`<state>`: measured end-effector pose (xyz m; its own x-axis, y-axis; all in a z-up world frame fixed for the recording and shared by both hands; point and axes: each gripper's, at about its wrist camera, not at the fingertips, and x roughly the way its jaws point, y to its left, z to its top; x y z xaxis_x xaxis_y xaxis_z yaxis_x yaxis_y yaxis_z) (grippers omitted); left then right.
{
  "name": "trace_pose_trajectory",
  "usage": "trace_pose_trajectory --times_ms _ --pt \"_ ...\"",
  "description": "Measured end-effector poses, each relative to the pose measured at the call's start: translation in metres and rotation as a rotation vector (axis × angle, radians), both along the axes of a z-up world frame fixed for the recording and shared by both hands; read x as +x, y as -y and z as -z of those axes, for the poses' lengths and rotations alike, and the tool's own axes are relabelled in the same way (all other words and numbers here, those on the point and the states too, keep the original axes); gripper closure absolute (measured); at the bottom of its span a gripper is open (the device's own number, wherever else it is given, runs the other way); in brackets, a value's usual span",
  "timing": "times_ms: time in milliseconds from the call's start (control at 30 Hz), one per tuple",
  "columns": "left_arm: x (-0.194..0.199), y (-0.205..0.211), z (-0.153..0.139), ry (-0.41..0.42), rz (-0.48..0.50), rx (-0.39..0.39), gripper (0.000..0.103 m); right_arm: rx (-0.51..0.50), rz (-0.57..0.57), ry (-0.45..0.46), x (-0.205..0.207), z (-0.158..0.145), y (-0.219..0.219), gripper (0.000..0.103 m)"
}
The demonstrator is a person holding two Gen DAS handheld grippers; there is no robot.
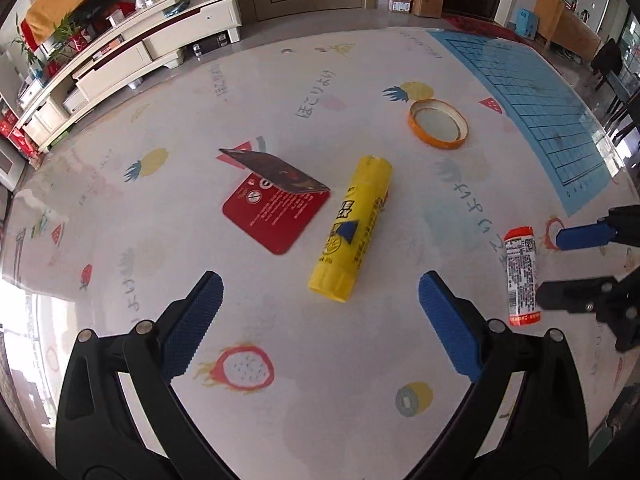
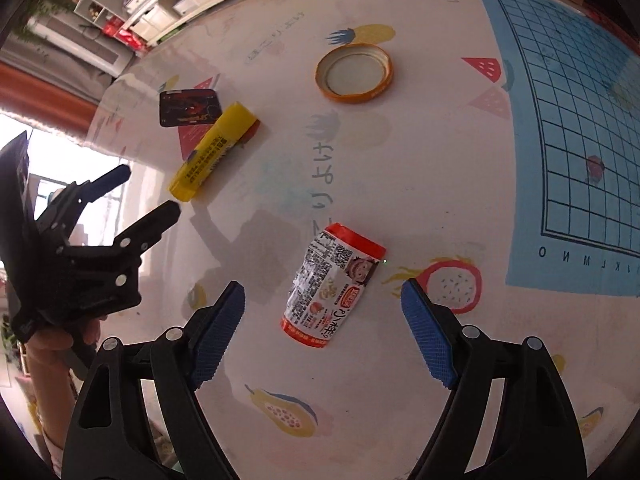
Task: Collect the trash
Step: 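Grasp the yellow glue stick with the left tool while the right grasps the red-capped tube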
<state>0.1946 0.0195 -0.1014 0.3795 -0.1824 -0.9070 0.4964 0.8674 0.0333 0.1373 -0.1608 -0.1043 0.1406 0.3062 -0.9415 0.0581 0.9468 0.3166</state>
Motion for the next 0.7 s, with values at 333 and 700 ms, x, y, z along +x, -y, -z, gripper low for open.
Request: trace_pose_trajectory --times_ms 333,700 --pt "0.003 0.014 0.019 -0.054 0.04 -0.008 0.077 0.003 -0.03 -0.005 0.003 0.016 0.002 0.078" --pt "-0.02 0.005 0.011 -0.065 0.022 0.003 0.08 0.1 -0.011 -0.004 -0.005 0.003 0.037 0.091"
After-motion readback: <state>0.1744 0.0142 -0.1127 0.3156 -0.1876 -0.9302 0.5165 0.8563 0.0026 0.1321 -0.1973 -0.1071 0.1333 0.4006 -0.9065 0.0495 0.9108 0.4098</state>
